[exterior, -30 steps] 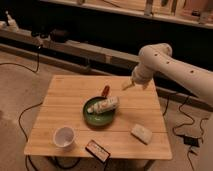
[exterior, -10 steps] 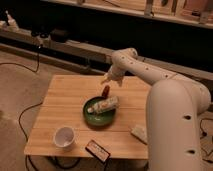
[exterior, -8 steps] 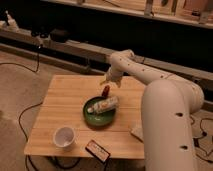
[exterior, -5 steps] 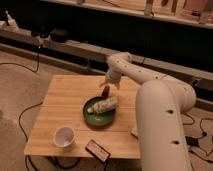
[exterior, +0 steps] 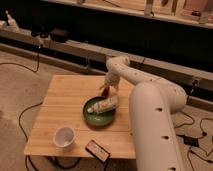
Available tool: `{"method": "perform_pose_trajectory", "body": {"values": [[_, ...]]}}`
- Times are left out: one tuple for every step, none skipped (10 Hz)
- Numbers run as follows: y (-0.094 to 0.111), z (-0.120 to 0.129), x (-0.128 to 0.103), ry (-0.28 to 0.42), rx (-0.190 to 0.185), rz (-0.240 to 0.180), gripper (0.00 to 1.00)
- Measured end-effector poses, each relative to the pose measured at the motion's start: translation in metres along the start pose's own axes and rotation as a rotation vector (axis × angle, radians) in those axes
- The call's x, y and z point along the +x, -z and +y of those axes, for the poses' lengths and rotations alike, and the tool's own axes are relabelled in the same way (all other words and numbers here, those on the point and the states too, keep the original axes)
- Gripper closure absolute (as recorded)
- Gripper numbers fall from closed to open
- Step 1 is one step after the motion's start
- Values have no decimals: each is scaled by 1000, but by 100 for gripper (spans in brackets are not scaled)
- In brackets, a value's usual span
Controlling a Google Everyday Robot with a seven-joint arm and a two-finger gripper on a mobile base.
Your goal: Place the pepper in the ceramic cup
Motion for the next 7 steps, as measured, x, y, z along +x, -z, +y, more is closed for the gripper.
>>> {"method": "perform_pose_trajectory", "body": {"values": [[-6, 0, -1, 1, 10, 6, 28], [-12, 2, -3, 4, 18, 8, 28], [-14, 4, -4, 9, 21, 11, 28], [-19, 7, -5, 16, 23, 16, 30], [-22, 10, -5, 21, 26, 24, 42], [-22, 10, -6, 22, 26, 25, 47], [-22, 10, -7, 24, 22, 26, 59]]}}
